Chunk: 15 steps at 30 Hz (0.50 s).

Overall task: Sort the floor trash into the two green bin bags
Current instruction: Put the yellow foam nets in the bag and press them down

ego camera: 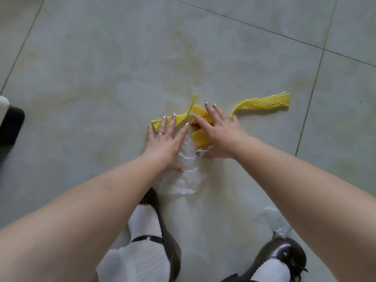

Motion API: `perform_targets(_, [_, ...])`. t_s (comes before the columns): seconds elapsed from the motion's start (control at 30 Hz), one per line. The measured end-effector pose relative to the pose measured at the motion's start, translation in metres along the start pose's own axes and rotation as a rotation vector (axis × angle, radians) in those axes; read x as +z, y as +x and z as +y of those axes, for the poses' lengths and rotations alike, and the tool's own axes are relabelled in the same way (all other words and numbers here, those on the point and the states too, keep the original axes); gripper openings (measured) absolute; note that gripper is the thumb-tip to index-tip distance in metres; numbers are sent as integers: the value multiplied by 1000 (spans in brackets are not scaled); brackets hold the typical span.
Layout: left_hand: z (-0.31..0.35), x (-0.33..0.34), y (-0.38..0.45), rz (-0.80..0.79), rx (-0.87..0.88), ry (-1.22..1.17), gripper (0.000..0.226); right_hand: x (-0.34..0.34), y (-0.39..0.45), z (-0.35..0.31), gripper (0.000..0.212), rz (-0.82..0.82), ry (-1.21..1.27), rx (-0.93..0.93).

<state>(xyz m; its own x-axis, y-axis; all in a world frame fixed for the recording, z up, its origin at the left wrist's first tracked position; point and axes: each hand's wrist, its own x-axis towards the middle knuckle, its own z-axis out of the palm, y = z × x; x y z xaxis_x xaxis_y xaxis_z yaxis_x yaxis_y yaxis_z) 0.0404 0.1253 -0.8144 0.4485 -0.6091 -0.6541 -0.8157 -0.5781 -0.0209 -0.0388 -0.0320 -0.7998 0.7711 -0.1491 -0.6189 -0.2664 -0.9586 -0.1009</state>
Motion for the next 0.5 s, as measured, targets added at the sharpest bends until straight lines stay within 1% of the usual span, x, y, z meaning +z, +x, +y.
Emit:
perform_targets(0.07, [-3, 1, 3, 30, 9, -20, 121, 7, 9, 0, 108, -20, 9, 12])
perform_targets(0.1, [-5, 0, 4, 58, 12, -38, 113, 9, 11, 1, 103, -7, 28, 24])
perform_targets(0.13, [-6, -2, 5, 95, 15, -61, 103, 10, 13, 1, 94, 29, 54, 32])
perform_targets(0.23, [-10, -4, 4, 198, 23, -188, 71, 11, 14, 3, 55, 190, 58, 13])
perform_targets(0.3, [-10, -4, 3, 219, 10, -292, 54, 14, 13, 4, 40, 227, 58, 26])
perform_targets(0.43, [-7, -2, 8, 225, -40, -477, 29, 17, 11, 5, 30, 206, 91, 62])
perform_targets(0.5, [-9, -3, 11, 243, -57, -534, 22, 17, 9, 11, 29, 212, 127, 65])
